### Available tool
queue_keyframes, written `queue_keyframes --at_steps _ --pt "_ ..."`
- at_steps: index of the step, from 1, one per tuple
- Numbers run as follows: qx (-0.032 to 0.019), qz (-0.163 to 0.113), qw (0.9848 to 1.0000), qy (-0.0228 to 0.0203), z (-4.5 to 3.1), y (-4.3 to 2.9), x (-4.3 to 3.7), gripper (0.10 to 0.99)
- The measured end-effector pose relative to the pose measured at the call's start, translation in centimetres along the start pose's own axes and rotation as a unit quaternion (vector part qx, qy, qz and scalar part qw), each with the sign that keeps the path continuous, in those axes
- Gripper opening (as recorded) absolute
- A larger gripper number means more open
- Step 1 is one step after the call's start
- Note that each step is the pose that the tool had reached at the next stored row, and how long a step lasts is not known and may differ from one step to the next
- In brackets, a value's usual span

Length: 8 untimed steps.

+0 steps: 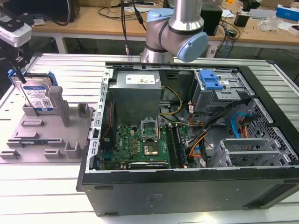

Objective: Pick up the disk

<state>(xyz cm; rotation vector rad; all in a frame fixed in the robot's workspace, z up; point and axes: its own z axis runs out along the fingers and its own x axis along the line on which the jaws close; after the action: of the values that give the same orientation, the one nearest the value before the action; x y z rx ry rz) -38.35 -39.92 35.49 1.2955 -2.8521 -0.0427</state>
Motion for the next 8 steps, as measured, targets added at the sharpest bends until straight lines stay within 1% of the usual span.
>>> queue_keyframes --at_steps 2,3,5,7,8 --pt "-0.0001 -0.03 0.9995 0.0009 0.03 0.0 0.0 0.541" --pt "-0.0001 -0.038 0.9993 0.0011 0.04 -0.01 0.0 0.541" --pt "-0.0002 -0.059 0.9983 0.0017 0.06 0.0 0.0 0.541" --pt "-0.0003 -0.093 0.9956 0.0027 0.09 0.0 0.0 0.541" --pt "-0.0003 -0.106 0.9944 0.003 0.1 0.0 0.0 0.541"
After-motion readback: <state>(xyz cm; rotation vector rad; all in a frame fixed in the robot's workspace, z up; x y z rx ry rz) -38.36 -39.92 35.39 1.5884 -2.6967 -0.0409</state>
